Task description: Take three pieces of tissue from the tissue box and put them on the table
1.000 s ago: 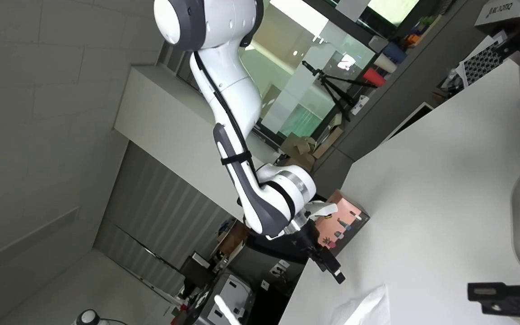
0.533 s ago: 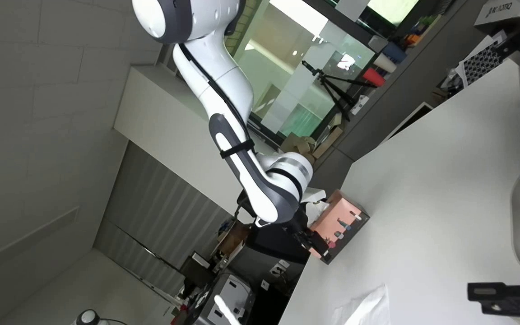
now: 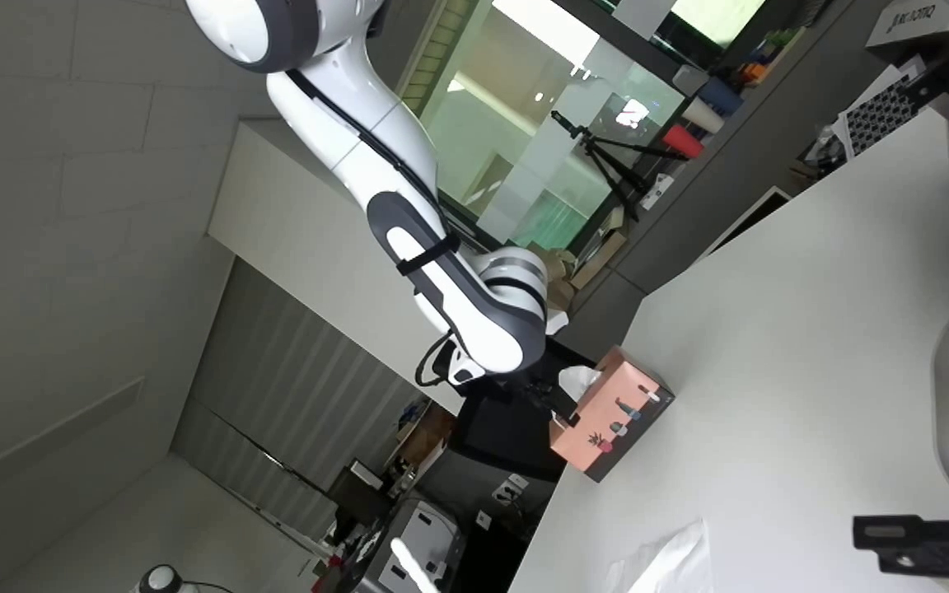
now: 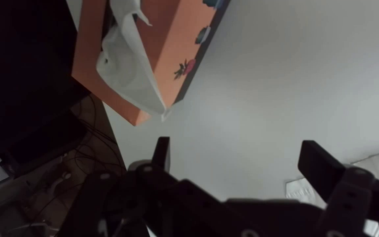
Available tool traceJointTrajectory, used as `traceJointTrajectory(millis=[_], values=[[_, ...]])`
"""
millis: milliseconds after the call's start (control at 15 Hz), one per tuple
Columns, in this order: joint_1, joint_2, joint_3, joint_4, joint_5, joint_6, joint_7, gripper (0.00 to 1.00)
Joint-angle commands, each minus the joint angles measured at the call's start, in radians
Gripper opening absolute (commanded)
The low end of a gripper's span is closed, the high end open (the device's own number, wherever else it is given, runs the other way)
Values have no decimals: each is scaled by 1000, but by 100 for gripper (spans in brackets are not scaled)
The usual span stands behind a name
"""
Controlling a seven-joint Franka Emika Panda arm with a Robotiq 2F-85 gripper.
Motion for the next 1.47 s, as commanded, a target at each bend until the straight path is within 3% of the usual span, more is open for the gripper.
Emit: traceJointTrajectory(millis=[0, 267, 533, 867, 1400], values=[[107, 2, -146, -12, -52, 57, 114, 100], [199, 54, -279, 7, -42, 107, 141, 100], [226, 95, -335, 19, -22, 120, 154, 100], [222, 136, -357, 37, -17, 146, 156, 100], [168, 191, -314, 113, -27, 147, 158, 100]])
